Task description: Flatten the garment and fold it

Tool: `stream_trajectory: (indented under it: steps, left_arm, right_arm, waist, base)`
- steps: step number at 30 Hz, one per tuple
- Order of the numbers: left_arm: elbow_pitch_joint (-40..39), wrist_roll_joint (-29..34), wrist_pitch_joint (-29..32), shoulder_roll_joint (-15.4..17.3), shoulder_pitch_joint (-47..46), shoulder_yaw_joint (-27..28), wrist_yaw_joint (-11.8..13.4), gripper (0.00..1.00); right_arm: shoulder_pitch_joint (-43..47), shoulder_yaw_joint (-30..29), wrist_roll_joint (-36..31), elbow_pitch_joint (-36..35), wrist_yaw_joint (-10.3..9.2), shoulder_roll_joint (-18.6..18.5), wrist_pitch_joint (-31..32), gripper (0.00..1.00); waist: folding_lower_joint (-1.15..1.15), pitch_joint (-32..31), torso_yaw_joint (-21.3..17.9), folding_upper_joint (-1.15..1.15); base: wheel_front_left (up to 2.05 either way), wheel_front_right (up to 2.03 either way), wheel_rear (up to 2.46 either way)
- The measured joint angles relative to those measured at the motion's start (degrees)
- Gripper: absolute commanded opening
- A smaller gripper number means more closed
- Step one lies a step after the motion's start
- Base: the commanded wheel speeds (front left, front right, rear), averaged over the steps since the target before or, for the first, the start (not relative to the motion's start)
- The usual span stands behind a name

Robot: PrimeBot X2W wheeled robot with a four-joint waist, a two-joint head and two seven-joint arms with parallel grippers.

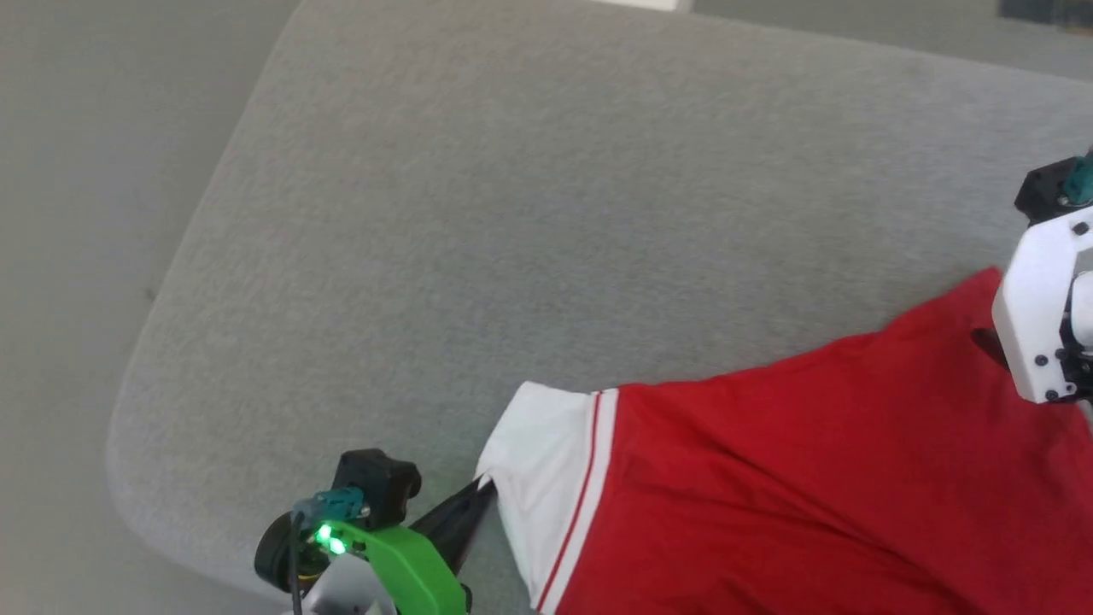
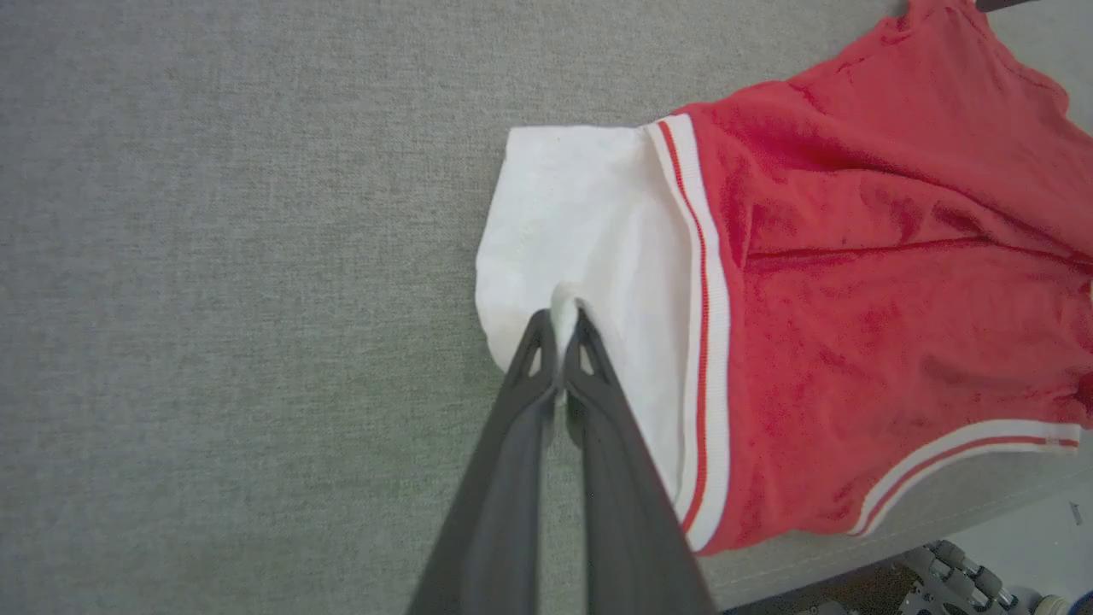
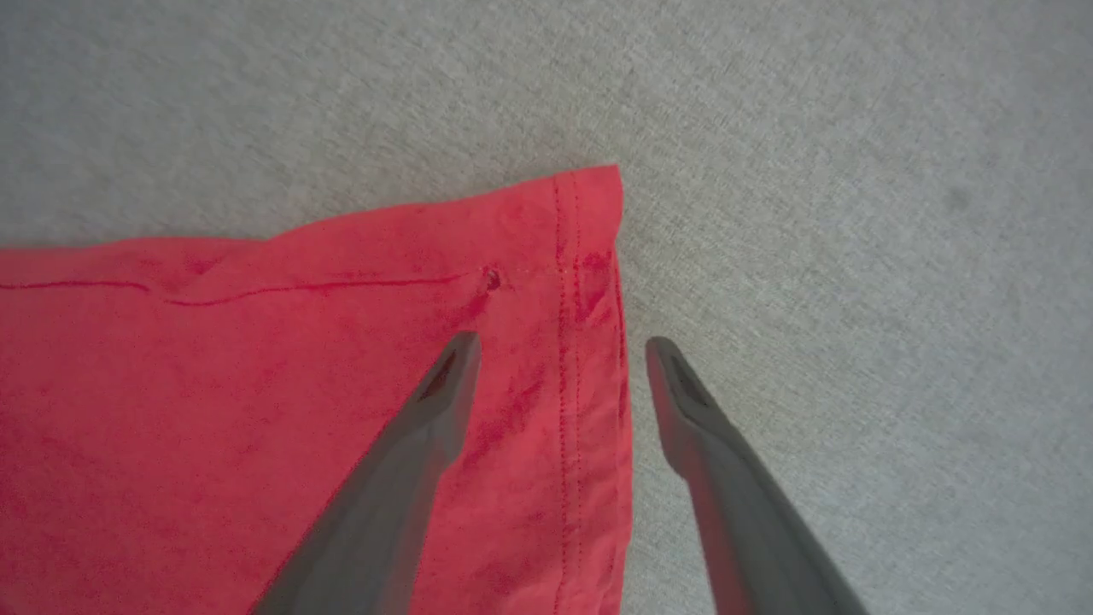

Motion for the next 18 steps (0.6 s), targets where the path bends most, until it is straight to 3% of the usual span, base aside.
stream_trajectory:
  steps: [8, 9, 10, 11, 18]
  left_arm:
    - [1.54, 0.05, -0.75, -1.78, -0.85, -0.62, -0.65, 0.00]
    - [1.71, 0.05, -0.76, -1.87, -0.85, -0.73, -0.88, 0.00]
    - [1.90, 0.05, -0.77, -1.90, -0.85, -0.80, -0.93, 0.00]
    - [2.09, 0.05, -0.77, -1.93, -0.85, -0.84, -0.93, 0.00]
    - [2.82, -0.02, -0.78, -1.80, -0.89, -0.73, -0.97, 0.00]
  right_arm:
    - [-1.52, 3.05, -0.52, 5.30, 0.02, -2.59, -0.21, 1.00]
    - [-1.54, 3.20, -0.34, 5.39, 0.02, -2.94, -0.22, 0.49]
    - [-1.54, 3.41, -0.15, 5.41, 0.02, -3.15, -0.27, 0.11]
    - [-1.54, 3.65, 0.07, 5.42, 0.02, -3.39, -0.63, 0.00]
    - [-1.90, 4.20, 0.96, 8.05, 0.02, -3.19, -7.27, 0.00]
  waist:
    - [0.00, 3.14, 3.81, 0.00]
    - [0.00, 3.42, 4.13, 0.00]
    - [0.00, 3.61, 4.35, 0.00]
    - [0.00, 3.80, 4.56, 0.00]
    - [0.00, 2.71, 4.25, 0.00]
  base:
    - [0.00, 0.00, 0.00]
    - [0.00, 0.00, 0.00]
    - [0.00, 0.00, 0.00]
    - [0.00, 0.00, 0.00]
    - [0.00, 0.00, 0.00]
